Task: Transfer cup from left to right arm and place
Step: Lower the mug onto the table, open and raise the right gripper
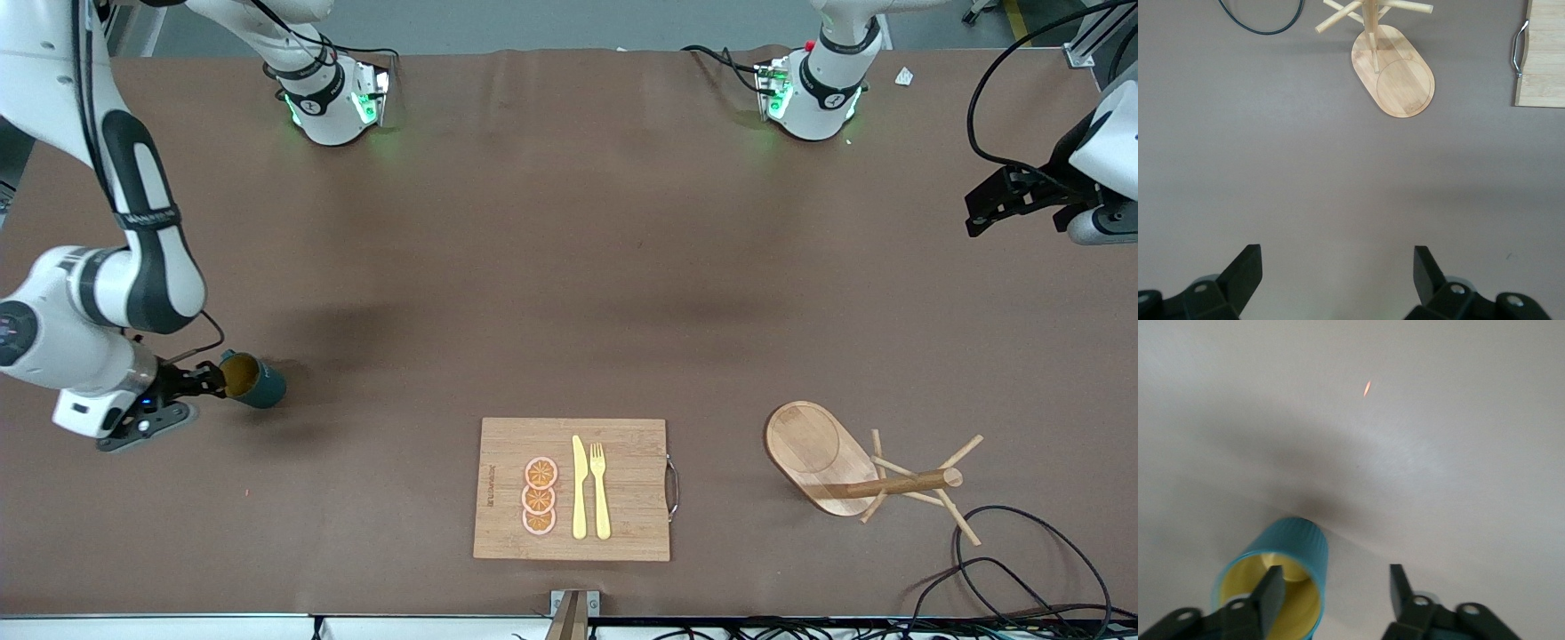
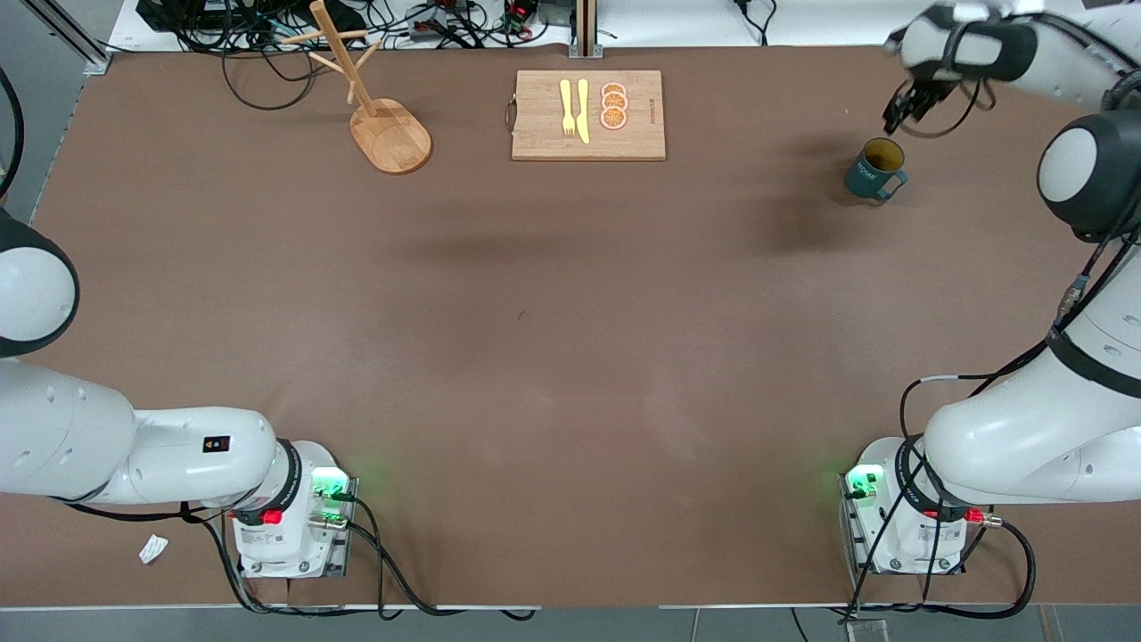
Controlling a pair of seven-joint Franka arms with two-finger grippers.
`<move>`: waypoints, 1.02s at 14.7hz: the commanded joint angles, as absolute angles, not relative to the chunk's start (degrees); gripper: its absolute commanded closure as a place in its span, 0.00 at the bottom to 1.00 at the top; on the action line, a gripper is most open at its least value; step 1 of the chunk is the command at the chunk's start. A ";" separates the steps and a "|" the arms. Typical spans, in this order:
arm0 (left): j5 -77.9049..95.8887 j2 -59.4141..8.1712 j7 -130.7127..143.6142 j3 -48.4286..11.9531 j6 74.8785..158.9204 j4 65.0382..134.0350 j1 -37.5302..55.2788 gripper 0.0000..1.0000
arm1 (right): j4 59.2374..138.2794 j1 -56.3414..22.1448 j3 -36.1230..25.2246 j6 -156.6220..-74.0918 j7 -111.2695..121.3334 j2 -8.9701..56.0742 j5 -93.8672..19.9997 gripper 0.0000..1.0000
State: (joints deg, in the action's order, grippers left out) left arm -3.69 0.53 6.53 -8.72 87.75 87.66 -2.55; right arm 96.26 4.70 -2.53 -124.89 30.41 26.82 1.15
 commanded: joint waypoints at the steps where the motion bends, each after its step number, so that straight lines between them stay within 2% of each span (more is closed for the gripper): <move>1: -3.87 0.79 5.45 -8.70 88.33 87.89 -2.46 0.00 | 94.75 4.49 -1.32 -116.83 21.14 19.36 1.58 0.00; 8: -3.87 0.79 5.36 -8.79 88.16 87.89 -2.46 0.00 | 94.75 1.93 -0.97 -106.10 5.28 4.15 1.32 0.00; 11: -3.34 0.79 5.19 -8.79 87.80 87.89 -2.46 0.00 | 94.22 2.11 -0.97 -102.49 3.88 0.45 -1.47 0.00; 15: -2.81 0.97 5.19 -9.23 86.31 87.89 -2.29 0.00 | 90.71 1.76 -0.44 -93.27 -6.75 -1.58 -2.29 0.00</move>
State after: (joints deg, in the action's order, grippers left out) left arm -3.68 0.49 6.51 -8.95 87.15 87.78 -2.42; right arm 91.41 1.78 -1.17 -96.31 -1.70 -0.41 -1.43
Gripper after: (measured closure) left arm 0.000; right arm 0.000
